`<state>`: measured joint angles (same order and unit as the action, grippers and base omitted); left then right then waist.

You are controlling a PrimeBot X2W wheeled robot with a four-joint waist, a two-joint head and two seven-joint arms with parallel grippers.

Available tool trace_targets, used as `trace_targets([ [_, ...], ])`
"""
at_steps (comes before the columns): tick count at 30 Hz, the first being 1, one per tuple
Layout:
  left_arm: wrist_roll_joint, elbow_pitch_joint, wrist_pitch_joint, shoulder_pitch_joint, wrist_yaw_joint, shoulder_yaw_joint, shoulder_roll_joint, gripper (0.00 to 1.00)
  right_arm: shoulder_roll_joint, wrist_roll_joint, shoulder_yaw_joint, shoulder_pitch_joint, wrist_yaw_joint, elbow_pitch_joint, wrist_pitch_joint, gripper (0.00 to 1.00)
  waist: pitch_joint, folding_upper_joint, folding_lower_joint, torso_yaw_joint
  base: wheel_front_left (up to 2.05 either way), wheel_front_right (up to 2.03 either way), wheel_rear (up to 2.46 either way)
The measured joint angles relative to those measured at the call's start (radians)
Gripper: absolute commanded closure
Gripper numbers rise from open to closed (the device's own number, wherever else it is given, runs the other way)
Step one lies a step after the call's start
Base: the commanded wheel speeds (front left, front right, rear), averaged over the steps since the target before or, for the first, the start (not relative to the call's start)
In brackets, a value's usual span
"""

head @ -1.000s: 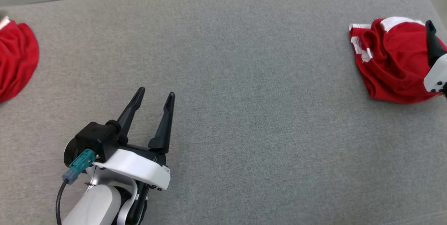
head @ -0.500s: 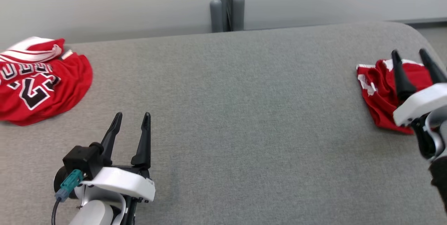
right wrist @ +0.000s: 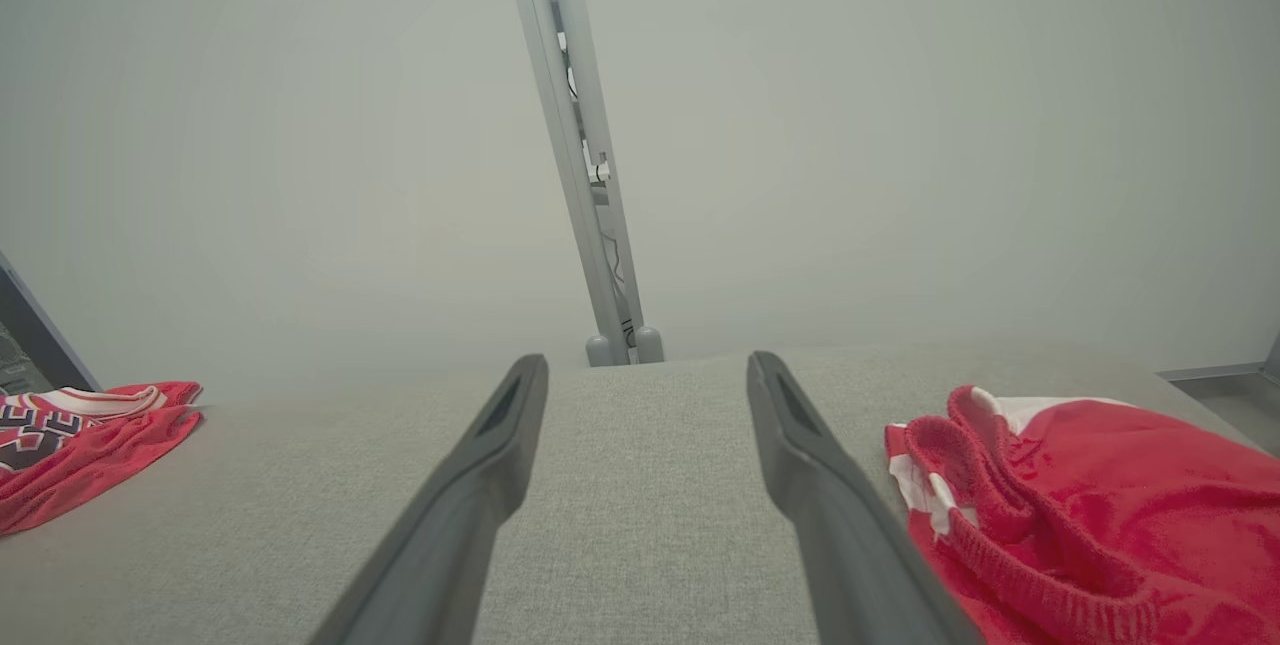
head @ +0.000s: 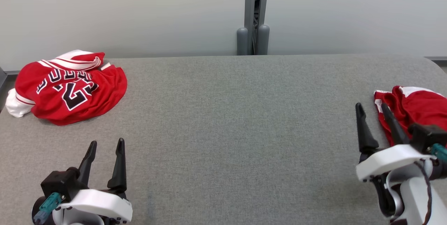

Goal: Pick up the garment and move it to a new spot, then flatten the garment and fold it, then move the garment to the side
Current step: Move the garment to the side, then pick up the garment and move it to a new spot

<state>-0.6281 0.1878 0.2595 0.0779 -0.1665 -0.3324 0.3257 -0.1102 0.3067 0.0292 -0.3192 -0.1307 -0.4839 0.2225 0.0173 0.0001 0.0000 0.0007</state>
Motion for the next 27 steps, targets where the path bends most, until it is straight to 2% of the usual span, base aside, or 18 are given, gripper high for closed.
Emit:
trace_targets([
  [5, 0.002, 0.010, 0.001, -0.035, 0.012, 0.016, -0.001, 0.00, 0.048, -0.041, -0.033, 0.109, 0.000, 0.137, -0.061, 0.00, -0.017, 0.0000, 0.0000, 0.013, 0.00, 0.00, 0.00],
  [11, 0.011, 0.007, 0.001, -0.072, 0.016, 0.023, -0.013, 0.00, 0.060, -0.060, -0.051, 0.199, 0.000, 0.252, -0.110, 0.00, -0.029, 0.0000, 0.0000, 0.023, 0.00, 0.00, 0.00],
  [14, 0.013, 0.005, 0.001, -0.088, 0.016, 0.023, -0.018, 0.00, 0.060, -0.029, -0.040, 0.237, 0.000, 0.298, -0.121, 0.00, -0.035, 0.0000, 0.0000, 0.027, 0.00, 0.00, 0.00],
  [27, 0.026, 0.000, 0.001, -0.111, 0.012, 0.029, -0.030, 0.00, 0.062, 0.018, -0.014, 0.299, 0.000, 0.335, -0.134, 0.00, -0.042, 0.0000, 0.0000, 0.026, 0.00, 0.00, 0.00],
])
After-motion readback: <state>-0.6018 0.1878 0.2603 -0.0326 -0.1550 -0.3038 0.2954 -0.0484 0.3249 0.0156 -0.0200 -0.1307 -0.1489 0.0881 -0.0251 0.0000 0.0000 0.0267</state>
